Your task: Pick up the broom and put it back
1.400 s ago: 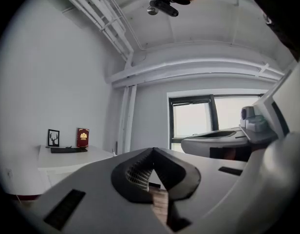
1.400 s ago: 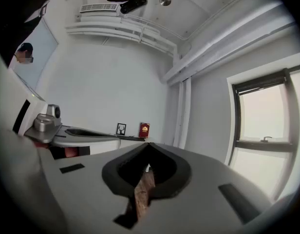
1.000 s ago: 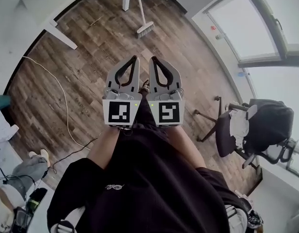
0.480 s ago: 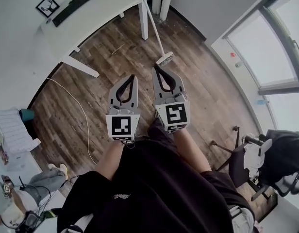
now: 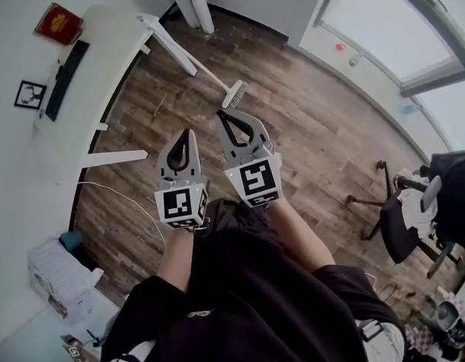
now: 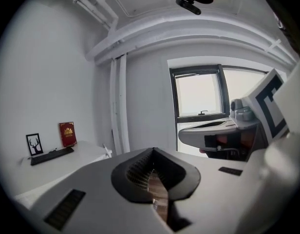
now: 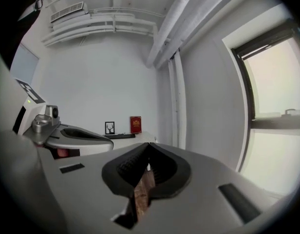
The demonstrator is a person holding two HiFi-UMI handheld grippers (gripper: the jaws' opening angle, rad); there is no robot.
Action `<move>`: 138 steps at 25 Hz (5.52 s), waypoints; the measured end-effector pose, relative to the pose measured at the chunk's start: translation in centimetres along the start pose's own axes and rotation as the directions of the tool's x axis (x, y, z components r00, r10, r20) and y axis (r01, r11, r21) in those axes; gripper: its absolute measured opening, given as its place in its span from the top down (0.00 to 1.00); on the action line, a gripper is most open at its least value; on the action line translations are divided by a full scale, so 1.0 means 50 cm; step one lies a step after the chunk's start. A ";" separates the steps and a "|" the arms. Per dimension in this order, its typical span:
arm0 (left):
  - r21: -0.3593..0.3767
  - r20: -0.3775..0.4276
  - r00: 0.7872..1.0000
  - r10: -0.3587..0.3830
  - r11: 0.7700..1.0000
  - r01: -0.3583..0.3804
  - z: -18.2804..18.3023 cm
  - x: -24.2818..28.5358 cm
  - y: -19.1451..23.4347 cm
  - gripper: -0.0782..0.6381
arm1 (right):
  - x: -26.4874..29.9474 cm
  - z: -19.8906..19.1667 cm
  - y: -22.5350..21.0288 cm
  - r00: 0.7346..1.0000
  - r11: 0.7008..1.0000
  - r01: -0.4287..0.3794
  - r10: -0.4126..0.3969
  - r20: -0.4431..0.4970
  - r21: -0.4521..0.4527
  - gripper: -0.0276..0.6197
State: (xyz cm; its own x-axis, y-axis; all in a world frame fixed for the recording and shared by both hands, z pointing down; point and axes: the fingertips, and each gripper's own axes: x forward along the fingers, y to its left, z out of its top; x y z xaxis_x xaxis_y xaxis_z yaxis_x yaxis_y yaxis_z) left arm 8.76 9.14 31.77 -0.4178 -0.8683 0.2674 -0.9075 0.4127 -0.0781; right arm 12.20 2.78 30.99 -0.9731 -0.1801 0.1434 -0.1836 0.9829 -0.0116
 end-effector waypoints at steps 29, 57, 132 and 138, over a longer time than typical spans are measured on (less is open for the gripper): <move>-0.025 -0.136 0.950 -0.281 0.960 0.281 -0.160 0.561 0.353 0.89 | 0.558 -0.093 -0.158 0.960 0.977 0.171 -0.134 -0.247 0.131 0.92; -0.400 -0.372 0.906 -0.200 0.916 0.038 -0.641 0.975 0.520 0.60 | 0.636 -0.395 -0.349 0.883 0.878 0.347 -0.187 -0.430 0.330 0.92; 0.182 0.013 0.785 -0.619 0.774 0.607 0.158 0.525 -0.167 0.76 | 0.065 0.003 -0.469 0.800 0.797 0.597 -0.599 -0.002 0.092 0.92; 0.188 0.002 0.772 -0.635 0.759 0.624 0.148 0.507 -0.195 0.77 | 0.042 0.000 -0.462 0.799 0.794 0.599 -0.602 -0.004 0.105 0.92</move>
State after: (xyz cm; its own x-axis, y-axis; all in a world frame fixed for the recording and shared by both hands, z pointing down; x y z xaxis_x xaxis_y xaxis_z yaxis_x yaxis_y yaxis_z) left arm 6.71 -18.91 32.21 0.2536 -0.9334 0.2540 -0.9572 -0.2800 -0.0731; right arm 14.41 -20.28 31.56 -0.6663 -0.7350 0.1259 -0.7429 0.6688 -0.0271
